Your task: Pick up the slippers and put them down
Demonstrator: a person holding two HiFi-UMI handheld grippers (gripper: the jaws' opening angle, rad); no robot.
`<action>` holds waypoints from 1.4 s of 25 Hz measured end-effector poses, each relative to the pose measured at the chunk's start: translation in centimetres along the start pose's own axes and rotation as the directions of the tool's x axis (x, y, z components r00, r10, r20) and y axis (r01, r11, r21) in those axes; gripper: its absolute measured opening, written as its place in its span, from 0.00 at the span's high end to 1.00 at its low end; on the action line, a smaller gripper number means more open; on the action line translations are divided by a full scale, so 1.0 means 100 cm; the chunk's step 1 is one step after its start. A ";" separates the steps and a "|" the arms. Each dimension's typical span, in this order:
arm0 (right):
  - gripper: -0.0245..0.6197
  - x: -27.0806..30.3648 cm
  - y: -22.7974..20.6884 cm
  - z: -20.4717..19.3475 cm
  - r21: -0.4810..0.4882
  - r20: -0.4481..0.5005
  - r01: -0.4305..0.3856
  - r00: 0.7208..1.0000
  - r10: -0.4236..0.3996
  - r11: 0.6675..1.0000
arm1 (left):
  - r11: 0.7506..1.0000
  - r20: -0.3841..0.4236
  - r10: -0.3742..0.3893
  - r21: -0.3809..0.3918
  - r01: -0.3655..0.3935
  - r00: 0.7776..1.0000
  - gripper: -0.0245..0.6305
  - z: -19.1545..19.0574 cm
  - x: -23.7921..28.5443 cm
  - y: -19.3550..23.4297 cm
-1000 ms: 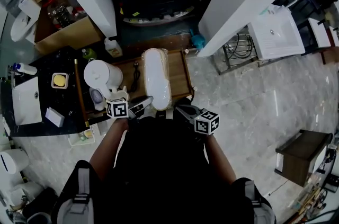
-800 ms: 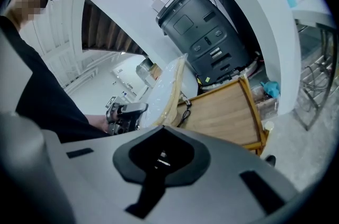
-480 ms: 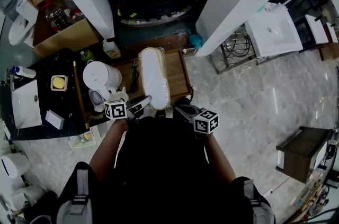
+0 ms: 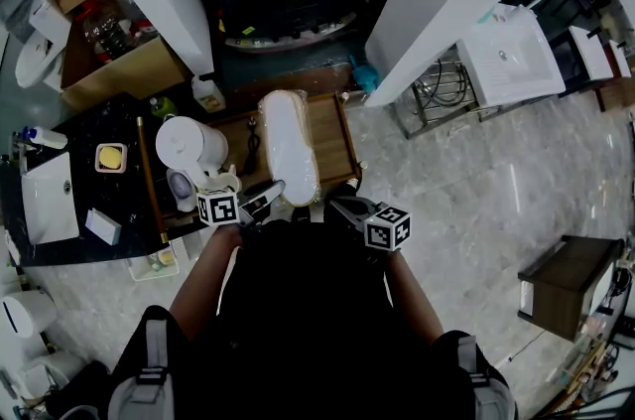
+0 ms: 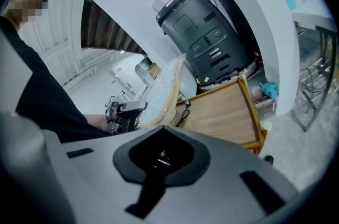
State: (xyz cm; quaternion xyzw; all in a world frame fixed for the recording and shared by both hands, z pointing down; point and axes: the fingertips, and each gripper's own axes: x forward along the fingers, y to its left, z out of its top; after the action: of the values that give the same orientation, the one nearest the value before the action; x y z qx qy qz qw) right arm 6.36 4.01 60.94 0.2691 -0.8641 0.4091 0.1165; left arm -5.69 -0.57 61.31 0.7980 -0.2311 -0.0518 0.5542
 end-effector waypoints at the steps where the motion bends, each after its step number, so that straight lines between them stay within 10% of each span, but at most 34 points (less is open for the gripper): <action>1: 0.95 -0.001 0.000 0.000 0.000 0.000 0.000 1.000 0.000 1.000 | 1.000 0.003 -0.005 -0.004 0.005 1.000 0.84 0.000 0.000 -0.002; 35: 0.95 -0.006 -0.002 -0.005 0.004 -0.006 0.015 1.000 -0.015 1.000 | 0.999 -0.010 -0.022 -0.026 0.021 1.000 0.84 -0.005 0.008 -0.001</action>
State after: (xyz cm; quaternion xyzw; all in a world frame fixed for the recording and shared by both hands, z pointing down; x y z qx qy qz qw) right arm 7.02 4.47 61.11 0.2748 -0.8608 0.4108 0.1216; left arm -4.79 -0.41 61.53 0.7935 -0.2188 -0.0565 0.5651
